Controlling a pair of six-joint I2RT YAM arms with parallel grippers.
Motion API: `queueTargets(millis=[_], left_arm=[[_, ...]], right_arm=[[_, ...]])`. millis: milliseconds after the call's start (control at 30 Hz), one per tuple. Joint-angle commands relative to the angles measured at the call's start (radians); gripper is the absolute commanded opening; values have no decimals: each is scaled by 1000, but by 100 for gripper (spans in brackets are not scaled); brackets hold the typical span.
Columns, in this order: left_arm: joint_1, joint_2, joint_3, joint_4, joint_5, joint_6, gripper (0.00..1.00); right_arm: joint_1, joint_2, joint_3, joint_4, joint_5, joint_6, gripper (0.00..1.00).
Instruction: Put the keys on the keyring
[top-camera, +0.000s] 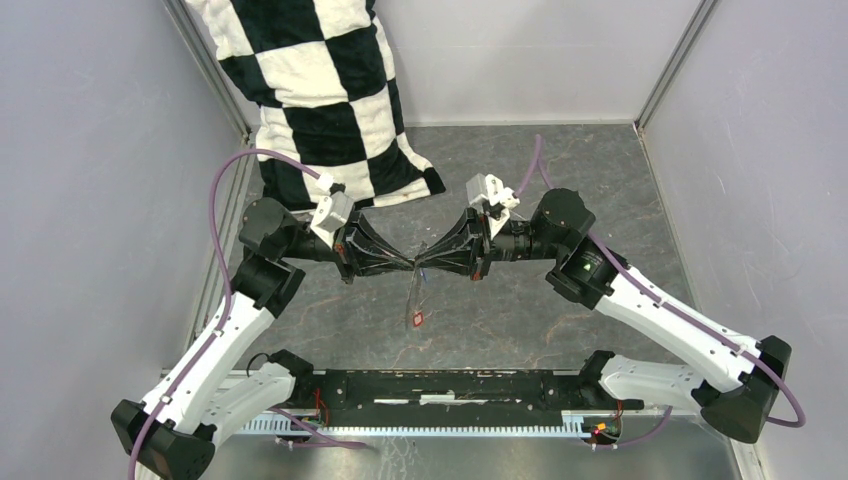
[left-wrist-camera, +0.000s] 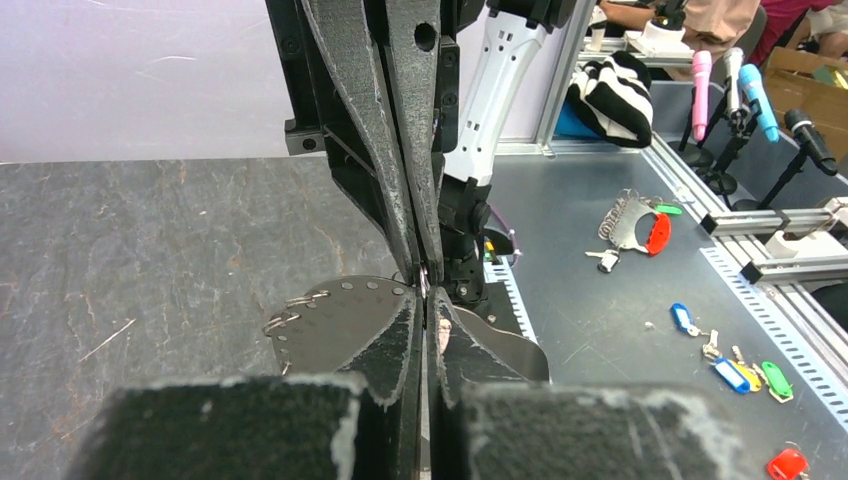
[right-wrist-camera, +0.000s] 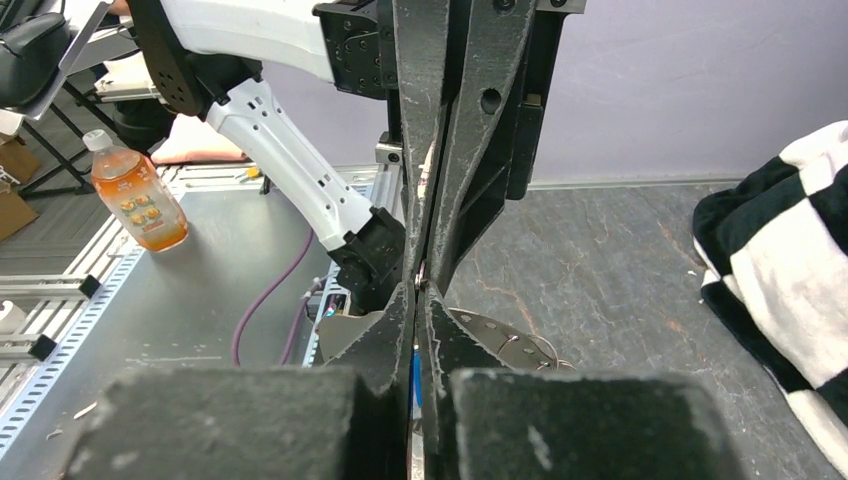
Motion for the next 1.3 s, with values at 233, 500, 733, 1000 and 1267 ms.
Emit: queueTargets(millis=[233, 500, 733, 1000, 1267], left_arm=[[-7, 6, 128, -402, -16, 426, 31], [-7, 113, 304, -972, -73, 883, 45], [-7, 213, 380, -1095, -152, 999, 37], [-13, 234, 409, -1099, -138, 1002, 37], [-29, 217, 408, -1149, -102, 1021, 37]], right_arm=[[-3, -2, 72, -177, 90, -102, 0], [2, 97, 239, -510, 154, -270, 1], [30, 139, 324, -620, 193, -330, 1], [77, 191, 397, -706, 241, -367, 1], [94, 215, 422, -718, 254, -356, 1]])
